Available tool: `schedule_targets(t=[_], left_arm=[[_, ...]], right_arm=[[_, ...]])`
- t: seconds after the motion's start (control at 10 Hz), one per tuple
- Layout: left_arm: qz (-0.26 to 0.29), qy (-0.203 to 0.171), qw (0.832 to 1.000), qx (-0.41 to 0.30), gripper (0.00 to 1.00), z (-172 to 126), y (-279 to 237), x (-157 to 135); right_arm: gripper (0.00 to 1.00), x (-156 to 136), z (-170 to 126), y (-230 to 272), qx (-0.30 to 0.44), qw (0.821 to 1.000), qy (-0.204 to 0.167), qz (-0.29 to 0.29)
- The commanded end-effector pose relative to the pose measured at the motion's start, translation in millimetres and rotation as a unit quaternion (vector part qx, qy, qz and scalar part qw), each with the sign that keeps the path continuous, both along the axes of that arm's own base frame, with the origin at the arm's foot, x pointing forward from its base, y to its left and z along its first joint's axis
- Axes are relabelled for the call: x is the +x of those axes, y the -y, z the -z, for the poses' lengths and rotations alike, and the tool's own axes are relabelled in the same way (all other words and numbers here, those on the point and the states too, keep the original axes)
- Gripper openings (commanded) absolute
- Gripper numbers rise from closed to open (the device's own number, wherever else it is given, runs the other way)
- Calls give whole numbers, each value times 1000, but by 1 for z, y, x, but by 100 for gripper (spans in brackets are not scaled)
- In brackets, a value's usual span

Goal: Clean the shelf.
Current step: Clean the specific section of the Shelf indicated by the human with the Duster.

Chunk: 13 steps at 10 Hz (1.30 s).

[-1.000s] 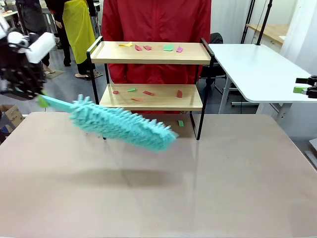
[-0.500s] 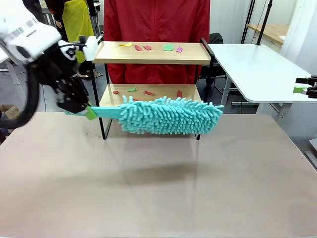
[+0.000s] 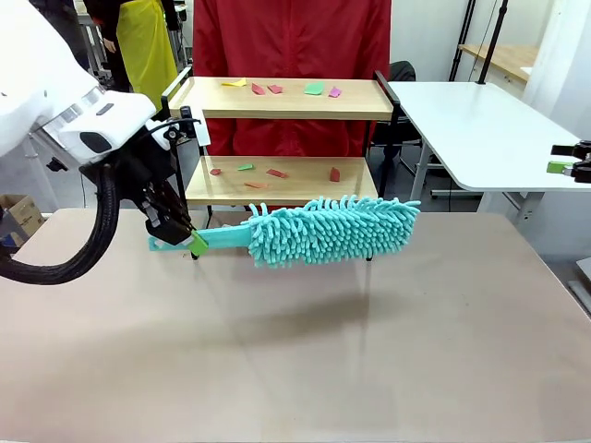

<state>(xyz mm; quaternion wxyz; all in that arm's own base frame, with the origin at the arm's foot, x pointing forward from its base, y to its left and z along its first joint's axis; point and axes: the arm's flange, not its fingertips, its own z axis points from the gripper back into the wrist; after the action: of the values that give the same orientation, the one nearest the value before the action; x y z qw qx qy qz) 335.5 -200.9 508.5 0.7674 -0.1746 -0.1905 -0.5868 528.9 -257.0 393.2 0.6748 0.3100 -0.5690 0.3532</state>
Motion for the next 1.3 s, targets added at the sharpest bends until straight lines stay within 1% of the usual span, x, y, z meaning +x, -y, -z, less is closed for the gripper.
schedule_targets(t=[0.0,0.1,0.2,0.3,0.4,0.5,0.6,0.7,0.8,0.9,1.1,1.2], left_arm=[[17,12,1000,-3,13,-8,-5,5],[0,0,1000,0,13,0,0,0],[-25,-25,999,9,13,-6,29,18],[-70,-43,996,17,13,2,44,20],[-103,-46,994,11,13,10,45,13],[-138,-42,990,6,13,16,46,2],[-161,-44,986,11,13,19,46,-5],[-168,-58,984,20,13,21,48,-12],[-178,-66,981,41,13,23,52,-18],[-188,-84,977,63,13,22,53,-20],[-230,-103,965,72,13,23,58,-13],[-251,-112,960,57,13,25,65,-7]], right_arm=[[100,1,-7,-4,-5,1000,-6,5],[100,1,-7,-4,-5,1000,-6,5],[100,1,-7,-4,-5,1000,-6,5],[100,1,-7,-4,-5,1000,-6,5],[100,1,-7,-4,-5,1000,-6,5],[100,1,-7,-4,-5,1000,-6,5],[100,1,-7,-4,-5,1000,-6,5],[100,1,-7,-4,-5,1000,-6,5],[100,1,-7,-4,-5,1000,-6,5],[100,1,-7,-4,-5,1000,-6,5],[100,1,-7,-4,-5,1000,-6,5],[100,1,-7,-4,-5,1000,-6,5]])
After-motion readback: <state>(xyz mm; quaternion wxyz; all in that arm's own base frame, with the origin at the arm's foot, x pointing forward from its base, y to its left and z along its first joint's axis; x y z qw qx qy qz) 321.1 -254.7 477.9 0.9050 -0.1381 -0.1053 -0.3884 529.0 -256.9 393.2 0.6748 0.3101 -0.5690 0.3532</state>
